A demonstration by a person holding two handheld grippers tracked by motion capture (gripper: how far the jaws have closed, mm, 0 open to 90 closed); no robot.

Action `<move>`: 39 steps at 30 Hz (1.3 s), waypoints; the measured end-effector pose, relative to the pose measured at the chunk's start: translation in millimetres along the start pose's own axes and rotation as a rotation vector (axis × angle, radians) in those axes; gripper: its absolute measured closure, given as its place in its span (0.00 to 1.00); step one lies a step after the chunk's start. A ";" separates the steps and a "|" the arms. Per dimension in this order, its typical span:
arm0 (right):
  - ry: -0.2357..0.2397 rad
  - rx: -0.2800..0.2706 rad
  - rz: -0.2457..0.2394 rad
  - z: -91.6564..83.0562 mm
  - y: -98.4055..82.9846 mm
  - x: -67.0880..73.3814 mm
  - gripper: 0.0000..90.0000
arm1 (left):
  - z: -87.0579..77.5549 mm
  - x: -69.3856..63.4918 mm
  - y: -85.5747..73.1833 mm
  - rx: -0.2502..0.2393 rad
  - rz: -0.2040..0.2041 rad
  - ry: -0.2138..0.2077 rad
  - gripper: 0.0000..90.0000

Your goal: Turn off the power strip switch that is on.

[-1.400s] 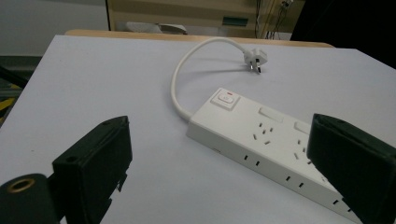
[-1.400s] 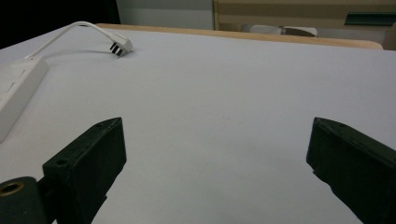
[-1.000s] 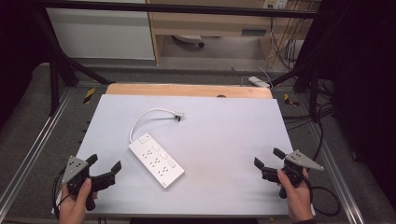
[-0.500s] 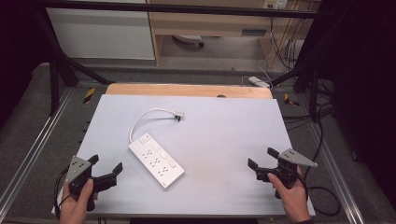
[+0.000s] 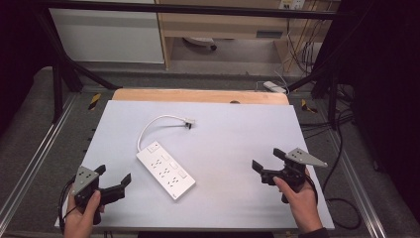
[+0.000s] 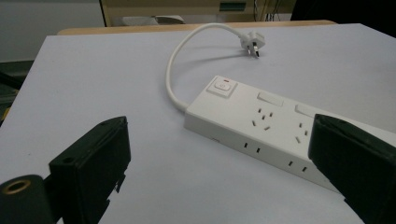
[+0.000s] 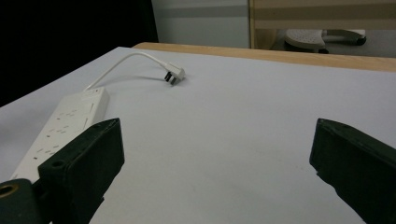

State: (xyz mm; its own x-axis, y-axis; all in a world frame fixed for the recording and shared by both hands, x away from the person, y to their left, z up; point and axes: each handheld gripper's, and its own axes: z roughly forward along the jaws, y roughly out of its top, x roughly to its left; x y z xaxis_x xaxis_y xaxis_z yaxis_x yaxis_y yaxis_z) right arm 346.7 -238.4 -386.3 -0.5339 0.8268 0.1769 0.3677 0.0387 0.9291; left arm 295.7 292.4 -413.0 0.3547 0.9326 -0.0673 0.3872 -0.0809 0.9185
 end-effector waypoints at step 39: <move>0.077 0.086 -0.073 48.6 46.0 38.8 0.05 | 4.0 -5.2 -1.5 0.029 0.031 -0.028 0.06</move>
State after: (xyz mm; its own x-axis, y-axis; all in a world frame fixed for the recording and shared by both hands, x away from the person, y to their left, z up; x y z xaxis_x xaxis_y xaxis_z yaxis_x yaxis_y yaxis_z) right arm 380.0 -177.3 -352.4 -0.6169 0.7750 0.1372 0.3878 0.1476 0.9098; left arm 296.8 286.2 -415.5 0.3901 0.9194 -0.0501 0.3997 -0.1201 0.9087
